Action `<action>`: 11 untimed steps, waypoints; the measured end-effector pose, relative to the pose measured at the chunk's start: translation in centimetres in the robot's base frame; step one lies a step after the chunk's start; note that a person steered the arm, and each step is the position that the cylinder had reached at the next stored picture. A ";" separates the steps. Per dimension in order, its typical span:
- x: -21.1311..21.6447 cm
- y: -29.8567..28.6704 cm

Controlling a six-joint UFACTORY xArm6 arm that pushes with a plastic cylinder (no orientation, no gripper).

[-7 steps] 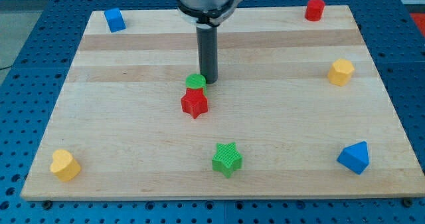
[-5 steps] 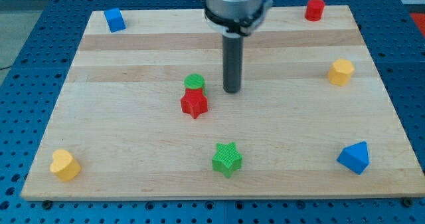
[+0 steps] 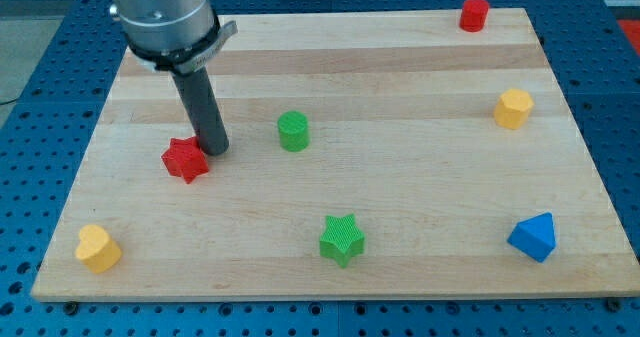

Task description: Keep red star green circle and blue triangle in a diagonal line

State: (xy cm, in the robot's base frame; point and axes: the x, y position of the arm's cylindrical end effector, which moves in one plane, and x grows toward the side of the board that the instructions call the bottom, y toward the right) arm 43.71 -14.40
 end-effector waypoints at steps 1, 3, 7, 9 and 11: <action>-3.4 2.4; -3.7 8.8; 4.1 9.7; 5.9 9.7; 6.1 9.4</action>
State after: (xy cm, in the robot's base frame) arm 49.76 -5.04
